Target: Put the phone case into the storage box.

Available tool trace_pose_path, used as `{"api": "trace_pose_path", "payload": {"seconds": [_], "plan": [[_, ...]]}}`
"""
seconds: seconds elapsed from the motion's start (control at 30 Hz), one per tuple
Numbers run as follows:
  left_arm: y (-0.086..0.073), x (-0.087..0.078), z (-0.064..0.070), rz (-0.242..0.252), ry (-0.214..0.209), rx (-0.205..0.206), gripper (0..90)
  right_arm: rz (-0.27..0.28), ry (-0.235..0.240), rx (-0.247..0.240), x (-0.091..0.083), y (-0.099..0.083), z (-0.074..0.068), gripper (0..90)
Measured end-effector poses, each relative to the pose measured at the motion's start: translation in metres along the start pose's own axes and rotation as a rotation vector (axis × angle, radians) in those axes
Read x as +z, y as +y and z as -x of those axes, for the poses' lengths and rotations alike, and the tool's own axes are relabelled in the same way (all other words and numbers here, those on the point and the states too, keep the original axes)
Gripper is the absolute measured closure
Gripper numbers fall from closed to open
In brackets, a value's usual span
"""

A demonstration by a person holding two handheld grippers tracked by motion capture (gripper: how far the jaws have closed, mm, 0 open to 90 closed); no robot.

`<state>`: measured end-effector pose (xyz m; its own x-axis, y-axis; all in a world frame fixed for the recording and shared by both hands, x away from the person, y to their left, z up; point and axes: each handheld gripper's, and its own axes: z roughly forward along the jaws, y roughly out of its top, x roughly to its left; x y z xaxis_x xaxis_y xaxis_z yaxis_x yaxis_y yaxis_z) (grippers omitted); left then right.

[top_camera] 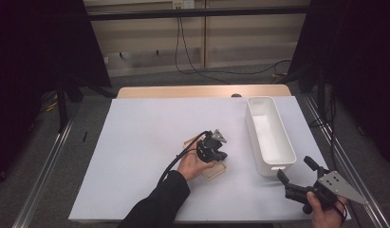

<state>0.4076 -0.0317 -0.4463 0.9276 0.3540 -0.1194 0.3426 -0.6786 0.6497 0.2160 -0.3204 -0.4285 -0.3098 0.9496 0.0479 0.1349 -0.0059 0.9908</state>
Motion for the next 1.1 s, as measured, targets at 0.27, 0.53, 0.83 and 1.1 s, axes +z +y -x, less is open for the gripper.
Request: {"api": "trace_pose_path", "payload": {"seconds": [0.27, 0.53, 0.83, 1.1], "plan": [[-0.002, -0.003, 0.001, -0.013, 0.001, 0.006, 90.0, -0.001, 0.001, -0.001, 0.0, 0.0, 0.0, 0.0], [-0.004, -0.006, 0.0, -0.027, -0.006, 0.003, 90.0, -0.001, 0.001, -0.001, 0.0, 0.0, 0.0, 0.0], [-0.01, -0.012, 0.001, -0.03, -0.01, -0.018, 90.0, -0.005, 0.003, -0.007, 0.0, 0.0, 0.0, 0.0], [-0.016, -0.017, 0.0, -0.033, -0.016, -0.025, 90.0, -0.008, 0.005, -0.002, 0.001, -0.001, 0.0, 0.0]]}}
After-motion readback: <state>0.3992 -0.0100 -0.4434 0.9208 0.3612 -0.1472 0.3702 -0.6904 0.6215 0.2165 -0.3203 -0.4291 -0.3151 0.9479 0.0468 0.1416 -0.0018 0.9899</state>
